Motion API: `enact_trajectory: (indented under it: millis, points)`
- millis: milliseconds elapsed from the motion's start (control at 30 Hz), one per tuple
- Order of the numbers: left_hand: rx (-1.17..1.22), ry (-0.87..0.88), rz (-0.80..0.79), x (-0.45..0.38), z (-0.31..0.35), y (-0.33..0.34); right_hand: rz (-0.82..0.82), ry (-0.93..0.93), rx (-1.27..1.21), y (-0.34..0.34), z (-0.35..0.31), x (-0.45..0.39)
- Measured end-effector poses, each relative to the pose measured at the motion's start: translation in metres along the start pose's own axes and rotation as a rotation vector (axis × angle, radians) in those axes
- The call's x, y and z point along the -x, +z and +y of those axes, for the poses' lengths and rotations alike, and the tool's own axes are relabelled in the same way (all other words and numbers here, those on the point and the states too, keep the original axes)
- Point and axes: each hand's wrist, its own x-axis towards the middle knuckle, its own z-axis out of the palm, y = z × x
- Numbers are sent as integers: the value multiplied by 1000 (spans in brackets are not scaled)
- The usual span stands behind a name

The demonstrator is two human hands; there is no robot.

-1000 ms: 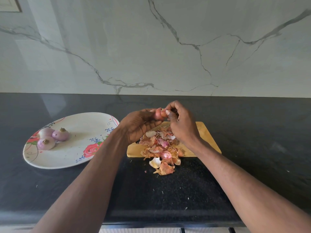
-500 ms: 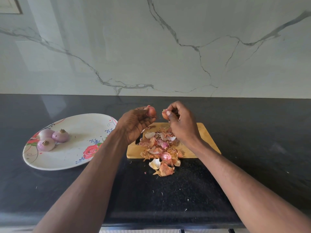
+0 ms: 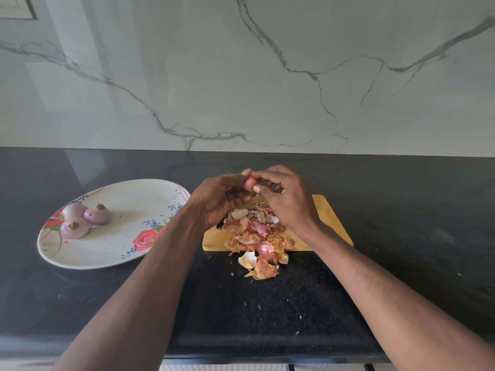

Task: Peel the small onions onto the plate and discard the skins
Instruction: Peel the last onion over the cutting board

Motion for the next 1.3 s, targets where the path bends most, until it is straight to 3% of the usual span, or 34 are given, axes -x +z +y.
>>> enact_trajectory:
  millis: [367, 733, 967, 1167, 1300]
  points:
    - [111, -16, 10, -2, 0, -1, 11, 9, -32, 2, -1, 2]
    - [228, 2, -12, 0, 5, -2, 20, 187, -102, 0, -2, 0]
    - [208, 39, -28, 1, 6, -1, -148, 194, 28, 3, -1, 3]
    - [150, 39, -92, 2, 4, 1, 86, 138, -93, -4, -2, -2]
    - [122, 41, -131, 2, 1, 4, 115, 158, -123, -5, 0, -3]
